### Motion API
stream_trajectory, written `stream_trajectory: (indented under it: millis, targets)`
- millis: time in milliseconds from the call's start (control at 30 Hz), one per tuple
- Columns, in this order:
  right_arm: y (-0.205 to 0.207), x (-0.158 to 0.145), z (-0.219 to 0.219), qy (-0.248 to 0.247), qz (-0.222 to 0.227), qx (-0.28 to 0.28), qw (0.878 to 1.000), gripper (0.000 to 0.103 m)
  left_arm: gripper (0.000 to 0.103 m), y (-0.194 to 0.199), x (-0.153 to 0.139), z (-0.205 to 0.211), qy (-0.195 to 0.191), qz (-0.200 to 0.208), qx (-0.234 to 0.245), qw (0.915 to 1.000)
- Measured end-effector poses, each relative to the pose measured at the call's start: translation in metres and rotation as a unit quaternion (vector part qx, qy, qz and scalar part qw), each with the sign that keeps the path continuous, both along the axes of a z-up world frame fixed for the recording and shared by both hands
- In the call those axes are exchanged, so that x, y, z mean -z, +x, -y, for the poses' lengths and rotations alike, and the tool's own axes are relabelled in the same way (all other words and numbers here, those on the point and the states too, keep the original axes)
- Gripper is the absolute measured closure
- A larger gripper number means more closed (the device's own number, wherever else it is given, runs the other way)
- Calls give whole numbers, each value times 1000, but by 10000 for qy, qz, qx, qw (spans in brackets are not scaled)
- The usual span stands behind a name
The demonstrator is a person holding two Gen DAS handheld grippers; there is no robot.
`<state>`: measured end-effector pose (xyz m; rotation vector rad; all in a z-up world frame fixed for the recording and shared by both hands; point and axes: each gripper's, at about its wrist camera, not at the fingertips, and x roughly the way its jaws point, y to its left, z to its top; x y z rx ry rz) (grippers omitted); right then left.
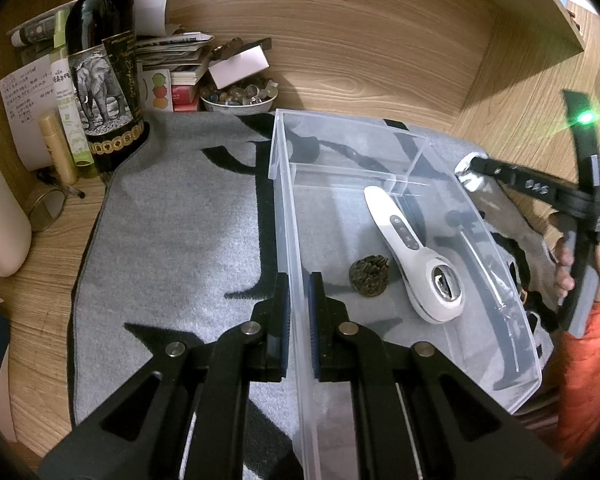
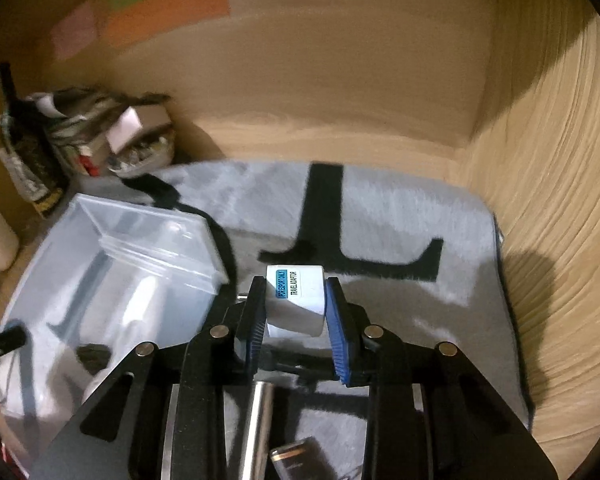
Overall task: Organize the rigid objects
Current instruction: 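Carry the plug adapter into the box and open the right gripper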
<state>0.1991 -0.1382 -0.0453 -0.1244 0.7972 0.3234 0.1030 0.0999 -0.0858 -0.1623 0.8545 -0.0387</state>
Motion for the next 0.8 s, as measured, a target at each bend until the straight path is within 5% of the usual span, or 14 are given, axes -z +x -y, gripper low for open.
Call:
stream_trajectory:
  millis: [433,800]
  targets:
    - [-51,-54,-34,229,812,-717,9939,77,95,-1,1,1,22,2,-2,10000]
    - [-71,-37,-82,-4,646,-1523,9862,77,95,-1,1,1,17,3,1,10000]
